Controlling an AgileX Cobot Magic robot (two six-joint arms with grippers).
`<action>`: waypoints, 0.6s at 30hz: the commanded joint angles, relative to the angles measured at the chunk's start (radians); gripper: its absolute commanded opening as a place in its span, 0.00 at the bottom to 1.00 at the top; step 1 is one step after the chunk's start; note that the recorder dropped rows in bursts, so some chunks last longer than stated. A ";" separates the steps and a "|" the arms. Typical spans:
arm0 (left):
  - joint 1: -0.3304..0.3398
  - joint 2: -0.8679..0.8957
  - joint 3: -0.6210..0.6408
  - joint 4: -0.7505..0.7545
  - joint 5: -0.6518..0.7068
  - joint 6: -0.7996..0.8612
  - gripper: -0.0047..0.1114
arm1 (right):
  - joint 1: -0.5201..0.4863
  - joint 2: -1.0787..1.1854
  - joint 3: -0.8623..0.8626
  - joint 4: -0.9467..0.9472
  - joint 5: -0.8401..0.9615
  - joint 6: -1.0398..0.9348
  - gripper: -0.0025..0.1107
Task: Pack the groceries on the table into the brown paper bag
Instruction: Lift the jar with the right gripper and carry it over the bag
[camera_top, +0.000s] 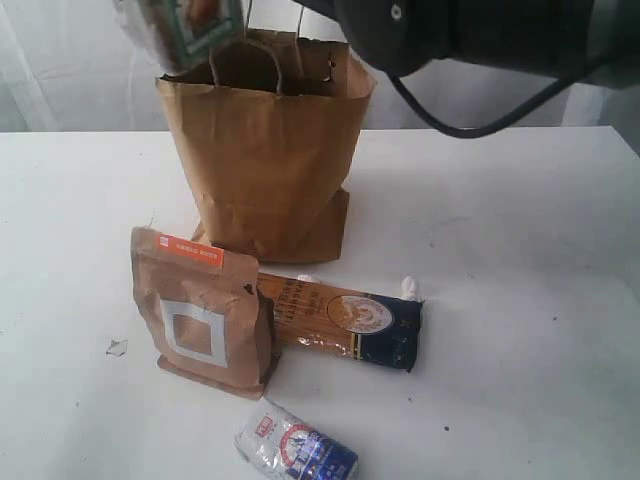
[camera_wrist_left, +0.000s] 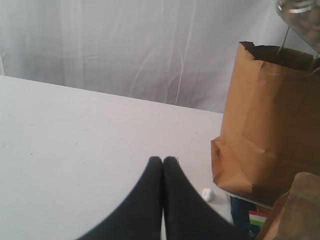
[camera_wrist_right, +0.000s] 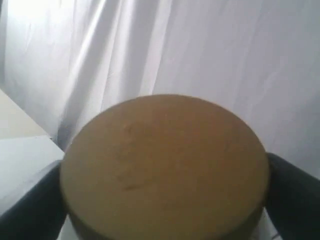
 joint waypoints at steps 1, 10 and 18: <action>-0.009 -0.005 -0.007 0.020 -0.017 -0.003 0.04 | -0.036 -0.011 -0.004 0.004 -0.084 -0.014 0.28; -0.009 -0.005 -0.007 0.020 -0.026 -0.003 0.04 | -0.047 -0.011 -0.004 0.002 -0.128 -0.032 0.09; -0.009 -0.005 -0.007 0.020 -0.026 -0.003 0.04 | -0.087 0.005 -0.004 0.185 -0.139 -0.034 0.08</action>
